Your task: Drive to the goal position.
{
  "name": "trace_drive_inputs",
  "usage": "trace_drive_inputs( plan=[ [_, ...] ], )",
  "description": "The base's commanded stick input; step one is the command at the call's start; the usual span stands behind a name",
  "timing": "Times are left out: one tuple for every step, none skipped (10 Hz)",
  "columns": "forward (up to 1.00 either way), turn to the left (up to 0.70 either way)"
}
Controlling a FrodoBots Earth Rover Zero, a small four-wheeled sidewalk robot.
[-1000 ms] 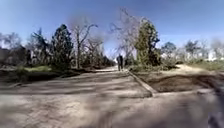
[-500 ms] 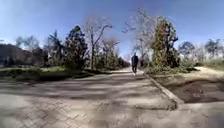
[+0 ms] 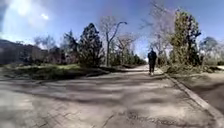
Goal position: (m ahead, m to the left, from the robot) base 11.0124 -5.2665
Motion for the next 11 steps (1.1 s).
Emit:
trace_drive_inputs(
  plan=[
    [1.00,0.00],
    [1.00,0.00],
    [1.00,0.00],
    [1.00,0.00],
    [1.00,0.00],
    [1.00,0.00],
    [1.00,-0.29],
    [1.00,-0.40],
    [1.00,-0.40],
    [1.00,-0.40],
    [1.00,-0.40]
  ],
)
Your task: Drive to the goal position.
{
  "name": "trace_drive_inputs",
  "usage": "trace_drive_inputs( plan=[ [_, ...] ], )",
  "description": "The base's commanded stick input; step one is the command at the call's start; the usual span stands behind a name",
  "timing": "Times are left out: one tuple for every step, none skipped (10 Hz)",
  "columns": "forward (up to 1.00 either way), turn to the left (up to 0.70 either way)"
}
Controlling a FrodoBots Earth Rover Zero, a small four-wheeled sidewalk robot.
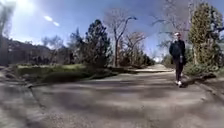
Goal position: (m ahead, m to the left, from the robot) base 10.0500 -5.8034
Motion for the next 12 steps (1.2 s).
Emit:
trace_drive_inputs(
  plan=[
    [1.00,-0.40],
    [1.00,-0.40],
    [1.00,-0.40],
    [1.00,-0.40],
    [1.00,-0.40],
    [1.00,-0.40],
    [1.00,-0.40],
    [1.00,-0.40],
    [1.00,-0.40],
    [1.00,0.00],
    [1.00,0.00],
    [1.00,0.00]
  ],
)
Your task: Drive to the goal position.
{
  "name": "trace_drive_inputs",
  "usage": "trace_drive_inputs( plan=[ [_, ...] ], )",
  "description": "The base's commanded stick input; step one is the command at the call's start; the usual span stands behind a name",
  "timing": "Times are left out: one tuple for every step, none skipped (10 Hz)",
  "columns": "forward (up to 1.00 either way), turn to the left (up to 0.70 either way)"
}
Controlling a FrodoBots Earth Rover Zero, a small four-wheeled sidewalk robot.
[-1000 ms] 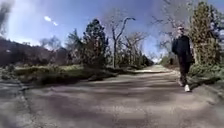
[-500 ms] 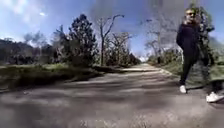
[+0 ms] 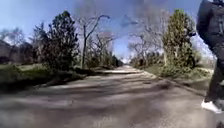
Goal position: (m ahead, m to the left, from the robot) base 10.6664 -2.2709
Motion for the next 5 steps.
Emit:
trace_drive_inputs(
  plan=[
    [1.00,-0.25],
    [1.00,-0.40],
    [1.00,-0.40],
    [1.00,-0.40],
    [1.00,-0.40]
  ],
)
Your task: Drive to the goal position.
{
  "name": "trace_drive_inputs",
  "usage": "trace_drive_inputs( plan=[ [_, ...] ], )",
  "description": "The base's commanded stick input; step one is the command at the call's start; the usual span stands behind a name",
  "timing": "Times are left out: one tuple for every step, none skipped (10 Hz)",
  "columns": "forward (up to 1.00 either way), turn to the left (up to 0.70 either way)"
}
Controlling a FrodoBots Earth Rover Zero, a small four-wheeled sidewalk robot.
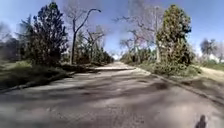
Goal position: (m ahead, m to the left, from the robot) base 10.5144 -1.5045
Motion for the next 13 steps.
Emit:
trace_drive_inputs(
  plan=[
    [1.00,-0.40],
    [1.00,-0.33],
    [1.00,0.00],
    [1.00,0.00],
    [1.00,0.00],
    [1.00,0.00],
    [1.00,0.00],
    [1.00,0.00],
    [1.00,-0.40],
    [1.00,-0.40],
    [1.00,-0.06],
    [1.00,0.00],
    [1.00,0.00]
  ],
)
